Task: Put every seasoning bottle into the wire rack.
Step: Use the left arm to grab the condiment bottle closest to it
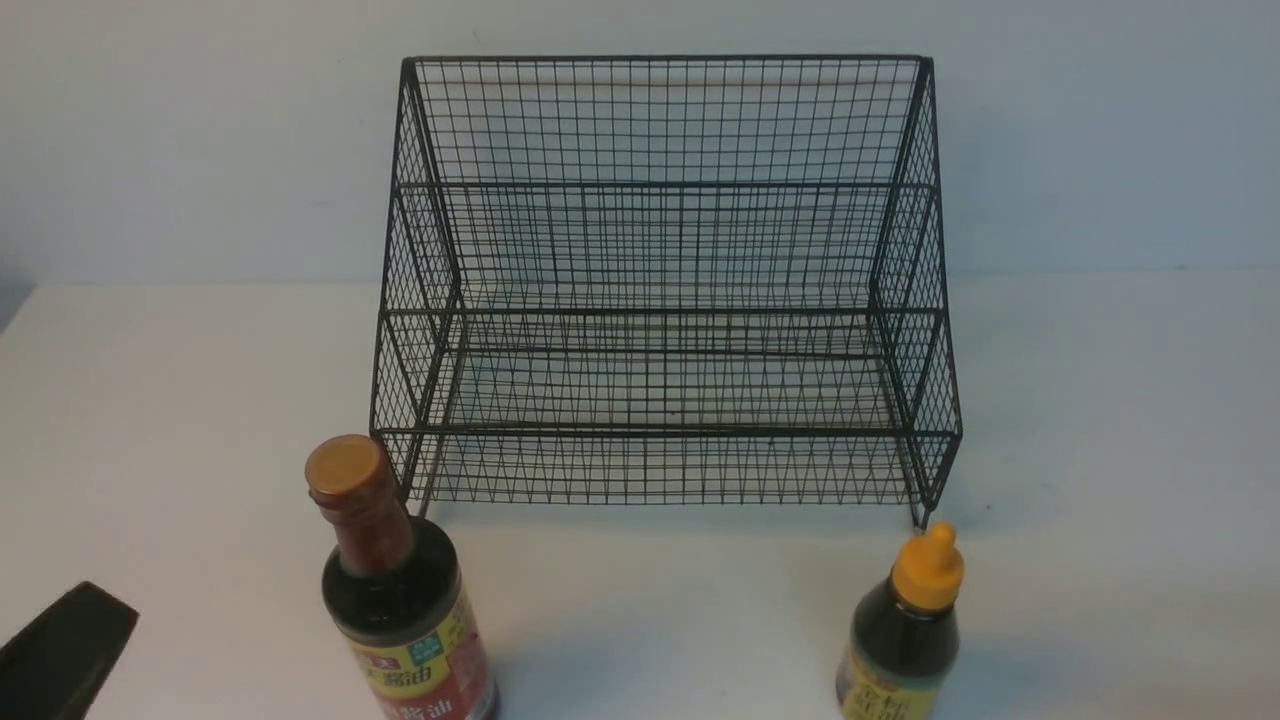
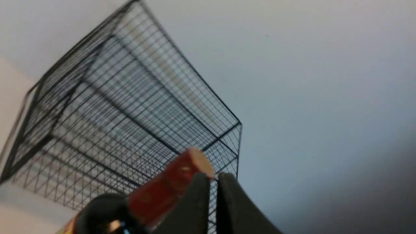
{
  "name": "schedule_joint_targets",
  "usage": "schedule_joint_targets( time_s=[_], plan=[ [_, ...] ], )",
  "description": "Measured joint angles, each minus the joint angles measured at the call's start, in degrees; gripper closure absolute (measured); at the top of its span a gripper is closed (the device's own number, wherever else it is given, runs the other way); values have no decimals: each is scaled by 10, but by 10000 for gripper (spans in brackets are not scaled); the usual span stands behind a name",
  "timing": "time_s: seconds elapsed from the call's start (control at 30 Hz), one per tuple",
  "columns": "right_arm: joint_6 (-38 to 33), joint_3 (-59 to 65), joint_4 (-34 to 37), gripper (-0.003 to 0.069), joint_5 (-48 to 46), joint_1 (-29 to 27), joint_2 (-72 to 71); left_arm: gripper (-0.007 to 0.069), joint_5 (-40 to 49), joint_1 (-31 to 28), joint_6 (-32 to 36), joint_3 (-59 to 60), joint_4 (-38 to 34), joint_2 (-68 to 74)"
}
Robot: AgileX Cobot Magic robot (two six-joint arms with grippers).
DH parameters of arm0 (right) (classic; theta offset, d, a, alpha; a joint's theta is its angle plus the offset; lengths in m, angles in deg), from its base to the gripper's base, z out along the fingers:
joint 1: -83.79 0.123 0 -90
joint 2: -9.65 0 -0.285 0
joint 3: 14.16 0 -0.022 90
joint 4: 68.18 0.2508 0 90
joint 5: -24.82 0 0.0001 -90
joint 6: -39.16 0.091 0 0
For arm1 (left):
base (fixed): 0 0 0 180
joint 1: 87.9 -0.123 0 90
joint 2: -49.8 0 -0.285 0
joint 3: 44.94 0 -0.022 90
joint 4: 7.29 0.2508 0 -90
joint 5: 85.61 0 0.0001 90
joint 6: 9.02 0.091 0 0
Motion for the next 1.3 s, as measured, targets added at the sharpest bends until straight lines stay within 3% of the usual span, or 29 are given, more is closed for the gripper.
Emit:
schedule_joint_targets(
  time_s=[0.03, 0.23, 0.27, 0.4, 0.5, 0.6, 0.67, 0.8, 1.03, 1.3],
  plan=[
    [0, 0, 0, 673, 0, 0, 0, 559, 40, 0, 68, -23, 0, 22],
    [0, 0, 0, 673, 0, 0, 0, 327, 127, 0, 218, -75, 11, 143],
    [0, 0, 0, 673, 0, 0, 0, 318, 129, 0, 233, -77, 11, 153],
    [0, 0, 0, 673, 0, 0, 0, 153, 133, 0, 432, -94, 11, 237],
    [0, 0, 0, 673, 0, 0, 0, 88, 126, 0, 594, -95, -13, 287],
    [0, 0, 0, 673, 0, 0, 0, 73, 113, 0, 659, -95, -42, 314],
    [0, 0, 0, 673, 0, 0, 0, 69, 93, 0, 725, -95, -99, 342],
    [0, 0, 0, 673, 0, 0, 0, 69, 65, 0, 803, -95, -205, 387],
    [0, 0, 0, 673, 0, 0, 0, 69, 82, 0, 851, -95, -229, 462],
    [0, 0, 0, 673, 0, 0, 0, 69, 102, 0, 858, -95, -229, 532]
  ],
)
